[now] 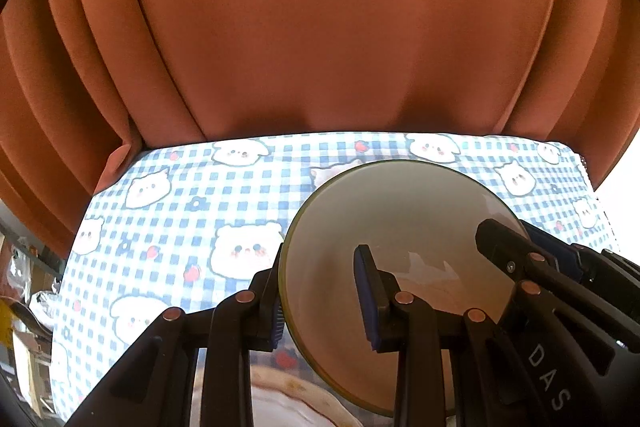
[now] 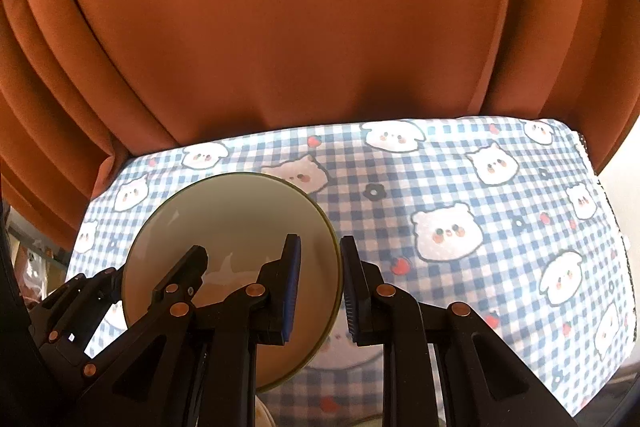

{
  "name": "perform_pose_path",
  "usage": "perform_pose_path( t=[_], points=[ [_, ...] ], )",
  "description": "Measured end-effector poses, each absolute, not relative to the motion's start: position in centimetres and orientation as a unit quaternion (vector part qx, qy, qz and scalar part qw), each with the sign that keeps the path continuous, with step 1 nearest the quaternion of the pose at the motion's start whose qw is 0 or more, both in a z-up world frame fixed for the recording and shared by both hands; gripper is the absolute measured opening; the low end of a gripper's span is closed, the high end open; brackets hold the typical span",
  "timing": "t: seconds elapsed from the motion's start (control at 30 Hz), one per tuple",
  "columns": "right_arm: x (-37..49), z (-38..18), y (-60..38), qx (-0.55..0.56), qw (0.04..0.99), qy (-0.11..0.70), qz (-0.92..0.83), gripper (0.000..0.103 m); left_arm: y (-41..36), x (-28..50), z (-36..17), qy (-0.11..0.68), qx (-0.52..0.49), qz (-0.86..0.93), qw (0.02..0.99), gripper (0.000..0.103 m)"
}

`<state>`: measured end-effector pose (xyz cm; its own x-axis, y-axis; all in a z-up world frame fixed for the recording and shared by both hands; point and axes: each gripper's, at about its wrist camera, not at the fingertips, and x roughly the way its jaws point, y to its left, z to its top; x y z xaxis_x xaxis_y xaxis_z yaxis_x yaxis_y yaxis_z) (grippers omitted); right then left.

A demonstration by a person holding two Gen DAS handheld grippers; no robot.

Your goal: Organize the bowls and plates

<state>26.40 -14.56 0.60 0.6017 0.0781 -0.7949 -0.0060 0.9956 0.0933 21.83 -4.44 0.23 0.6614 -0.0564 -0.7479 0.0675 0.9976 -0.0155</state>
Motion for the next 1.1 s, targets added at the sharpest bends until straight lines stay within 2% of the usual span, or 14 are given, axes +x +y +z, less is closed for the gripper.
perform_pose_path(
  t=[0.47,1.1],
  points=[
    [18.9,2.0,-19.8,0.036,0.905,0.423,0.038,0.023,-9.0,14.4,1.0,0.388,0.005,-0.028,0.921,0.029],
    [12.0,-0.7,-23.9,0.014,0.898,0.438,0.041,0.023,-12.5,7.7,-2.6,0.408,-0.01,-0.03,0.913,0.029]
  ],
)
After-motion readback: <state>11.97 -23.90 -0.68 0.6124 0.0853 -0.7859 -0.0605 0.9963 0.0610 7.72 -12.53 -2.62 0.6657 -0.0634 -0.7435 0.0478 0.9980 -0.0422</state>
